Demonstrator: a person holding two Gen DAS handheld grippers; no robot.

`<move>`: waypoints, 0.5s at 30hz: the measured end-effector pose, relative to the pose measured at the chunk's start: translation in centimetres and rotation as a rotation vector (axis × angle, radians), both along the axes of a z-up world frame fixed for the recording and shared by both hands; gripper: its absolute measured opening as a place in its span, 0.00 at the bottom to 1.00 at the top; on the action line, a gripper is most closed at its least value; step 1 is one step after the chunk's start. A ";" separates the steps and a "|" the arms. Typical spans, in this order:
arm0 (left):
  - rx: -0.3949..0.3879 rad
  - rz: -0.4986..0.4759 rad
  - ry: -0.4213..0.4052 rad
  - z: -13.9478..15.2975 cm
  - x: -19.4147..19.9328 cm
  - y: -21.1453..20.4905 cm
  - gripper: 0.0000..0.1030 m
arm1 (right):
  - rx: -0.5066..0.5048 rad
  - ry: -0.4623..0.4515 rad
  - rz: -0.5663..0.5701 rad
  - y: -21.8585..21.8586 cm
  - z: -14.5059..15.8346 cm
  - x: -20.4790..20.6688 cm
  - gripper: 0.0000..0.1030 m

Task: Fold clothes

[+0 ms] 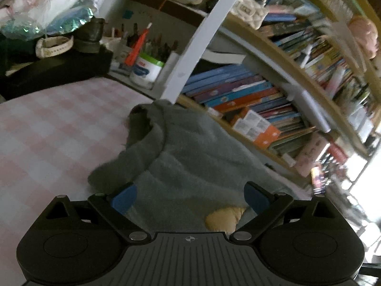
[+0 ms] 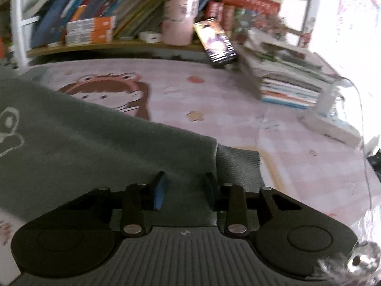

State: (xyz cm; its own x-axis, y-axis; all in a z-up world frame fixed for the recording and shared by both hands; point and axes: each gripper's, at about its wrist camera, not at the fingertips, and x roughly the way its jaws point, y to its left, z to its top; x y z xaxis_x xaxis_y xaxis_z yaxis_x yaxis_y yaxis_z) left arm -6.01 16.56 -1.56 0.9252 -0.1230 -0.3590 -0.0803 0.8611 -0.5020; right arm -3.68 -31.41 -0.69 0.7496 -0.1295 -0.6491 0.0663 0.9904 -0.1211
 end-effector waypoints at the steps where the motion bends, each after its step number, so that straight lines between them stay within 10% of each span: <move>1: 0.003 -0.004 -0.008 0.0 -0.1 -0.1 0.96 | -0.013 -0.010 -0.012 -0.1 -0.2 0.3 0.30; 7: 0.028 0.056 -0.084 0.6 -1.1 0.2 0.93 | -0.113 -0.016 -0.014 1.3 -0.2 0.5 0.34; 11: 0.057 0.126 -0.107 0.7 -1.5 0.5 0.62 | -0.062 -0.037 0.030 2.1 0.2 -0.4 0.47; 15: 0.029 0.172 -0.036 0.2 -0.8 1.4 0.62 | -0.029 -0.054 0.103 3.8 0.7 -0.9 0.48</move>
State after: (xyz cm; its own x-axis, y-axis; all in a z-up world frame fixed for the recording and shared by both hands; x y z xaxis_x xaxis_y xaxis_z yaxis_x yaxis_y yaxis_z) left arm -6.82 17.93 -1.31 0.9439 0.0479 -0.3267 -0.2102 0.8503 -0.4826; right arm -4.63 -27.56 -0.01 0.7937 -0.0679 -0.6045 -0.0288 0.9885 -0.1487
